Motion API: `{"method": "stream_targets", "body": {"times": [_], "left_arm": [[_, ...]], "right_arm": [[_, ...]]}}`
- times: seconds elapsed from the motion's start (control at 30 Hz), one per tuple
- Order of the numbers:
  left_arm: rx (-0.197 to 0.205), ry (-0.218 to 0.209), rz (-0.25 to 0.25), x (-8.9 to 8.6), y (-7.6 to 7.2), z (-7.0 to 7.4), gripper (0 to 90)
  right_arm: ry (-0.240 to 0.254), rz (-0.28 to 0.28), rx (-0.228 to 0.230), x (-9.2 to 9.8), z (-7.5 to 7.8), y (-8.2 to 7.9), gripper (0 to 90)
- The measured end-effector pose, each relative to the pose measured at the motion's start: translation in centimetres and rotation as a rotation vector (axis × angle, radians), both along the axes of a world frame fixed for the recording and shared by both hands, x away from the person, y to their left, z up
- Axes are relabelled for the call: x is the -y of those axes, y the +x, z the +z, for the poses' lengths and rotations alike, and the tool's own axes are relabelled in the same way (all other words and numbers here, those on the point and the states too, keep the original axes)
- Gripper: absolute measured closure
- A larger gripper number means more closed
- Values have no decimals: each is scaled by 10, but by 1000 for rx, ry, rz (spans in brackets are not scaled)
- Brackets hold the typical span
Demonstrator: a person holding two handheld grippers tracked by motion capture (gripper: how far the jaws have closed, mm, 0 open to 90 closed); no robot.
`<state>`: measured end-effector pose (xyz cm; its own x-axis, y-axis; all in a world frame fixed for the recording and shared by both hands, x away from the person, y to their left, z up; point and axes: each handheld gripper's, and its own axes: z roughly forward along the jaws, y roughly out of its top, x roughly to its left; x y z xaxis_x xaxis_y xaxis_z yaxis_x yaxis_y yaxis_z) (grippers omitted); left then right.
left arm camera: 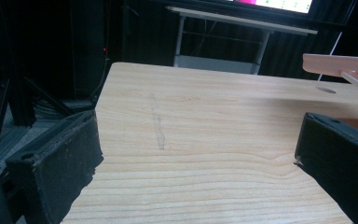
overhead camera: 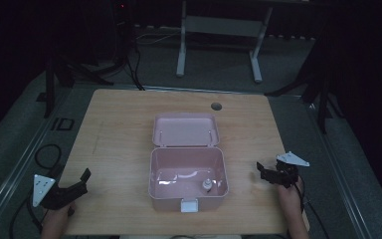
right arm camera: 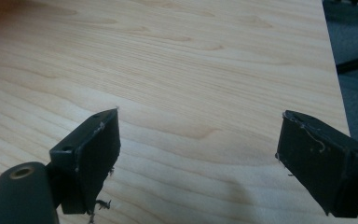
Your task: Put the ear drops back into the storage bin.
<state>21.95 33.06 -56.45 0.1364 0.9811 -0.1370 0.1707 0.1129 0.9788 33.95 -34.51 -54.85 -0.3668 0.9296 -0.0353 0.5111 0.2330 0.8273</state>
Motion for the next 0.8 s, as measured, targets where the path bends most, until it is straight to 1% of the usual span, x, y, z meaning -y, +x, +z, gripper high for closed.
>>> {"method": "stream_targets", "body": {"times": [0.17, 0.23, 0.4, 0.5, 0.6, 0.67, 0.73, 0.8], "left_arm": [[-1, -3, 1, 0, 0, 0, 4], [-2, -3, 1, 0, 0, 0, 5], [-1, -2, 1, 0, 0, 0, 5], [-2, -1, 0, 0, 0, 0, 5], [0, 1, 0, 0, 0, 0, 5], [3, 5, -1, 1, 0, 0, 4], [1, 5, -2, 1, 0, 0, 5], [1, 3, -2, 1, 0, 0, 5]], "right_arm": [[96, -9, 37, 9, 2, -3, 131], [119, -17, 43, 12, 2, -5, 132], [189, -18, 50, 17, 2, -7, 132], [217, -10, 55, 19, 1, -9, 132], [242, -6, 47, 22, 0, -7, 132], [266, 1, 32, 24, -1, -6, 132], [270, 2, 31, 24, -1, -6, 132], [272, 5, 17, 24, -2, -5, 132]]}}
